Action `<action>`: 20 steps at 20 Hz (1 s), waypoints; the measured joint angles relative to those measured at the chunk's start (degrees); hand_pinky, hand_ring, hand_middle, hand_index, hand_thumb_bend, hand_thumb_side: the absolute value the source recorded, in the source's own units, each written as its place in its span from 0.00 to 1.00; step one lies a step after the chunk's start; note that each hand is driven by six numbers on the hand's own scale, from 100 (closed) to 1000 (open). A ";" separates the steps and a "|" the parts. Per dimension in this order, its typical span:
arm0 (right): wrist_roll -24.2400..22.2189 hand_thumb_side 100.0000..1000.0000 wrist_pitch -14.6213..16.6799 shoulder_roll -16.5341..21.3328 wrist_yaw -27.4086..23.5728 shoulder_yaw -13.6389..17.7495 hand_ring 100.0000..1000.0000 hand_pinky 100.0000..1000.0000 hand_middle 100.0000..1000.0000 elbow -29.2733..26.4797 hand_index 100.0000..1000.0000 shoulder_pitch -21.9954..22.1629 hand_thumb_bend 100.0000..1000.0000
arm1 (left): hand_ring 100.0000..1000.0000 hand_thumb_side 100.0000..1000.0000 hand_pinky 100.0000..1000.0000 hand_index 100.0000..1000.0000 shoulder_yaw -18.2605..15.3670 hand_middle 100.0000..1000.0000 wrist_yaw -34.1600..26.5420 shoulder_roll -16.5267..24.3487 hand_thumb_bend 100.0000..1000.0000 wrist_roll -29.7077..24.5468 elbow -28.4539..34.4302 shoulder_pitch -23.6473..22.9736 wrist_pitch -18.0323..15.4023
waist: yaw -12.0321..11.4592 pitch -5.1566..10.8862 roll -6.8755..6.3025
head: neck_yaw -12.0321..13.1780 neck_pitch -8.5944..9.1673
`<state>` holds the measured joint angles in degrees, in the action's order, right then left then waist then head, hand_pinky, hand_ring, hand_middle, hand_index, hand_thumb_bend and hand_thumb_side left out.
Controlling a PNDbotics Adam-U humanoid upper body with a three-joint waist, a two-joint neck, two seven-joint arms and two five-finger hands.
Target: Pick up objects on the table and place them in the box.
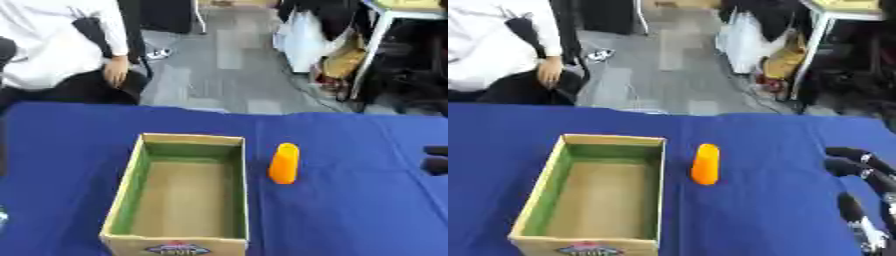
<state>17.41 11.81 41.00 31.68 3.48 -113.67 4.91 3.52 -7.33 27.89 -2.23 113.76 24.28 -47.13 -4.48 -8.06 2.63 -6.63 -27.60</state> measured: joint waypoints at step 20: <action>3.10 1.00 -0.89 7.21 4.22 -2.85 0.71 0.64 0.83 15.23 0.83 -6.36 0.41 | 0.93 0.87 1.00 0.99 0.19 0.96 -0.64 -0.05 0.25 -0.98 0.00 0.74 0.26 | -0.78 -0.72 0.20 | -2.50 -3.16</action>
<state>20.51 10.92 48.21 35.89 0.63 -98.43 -1.45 3.71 -7.97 27.84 -3.21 113.76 25.02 -46.88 -5.26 -8.78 2.83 -9.13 -30.76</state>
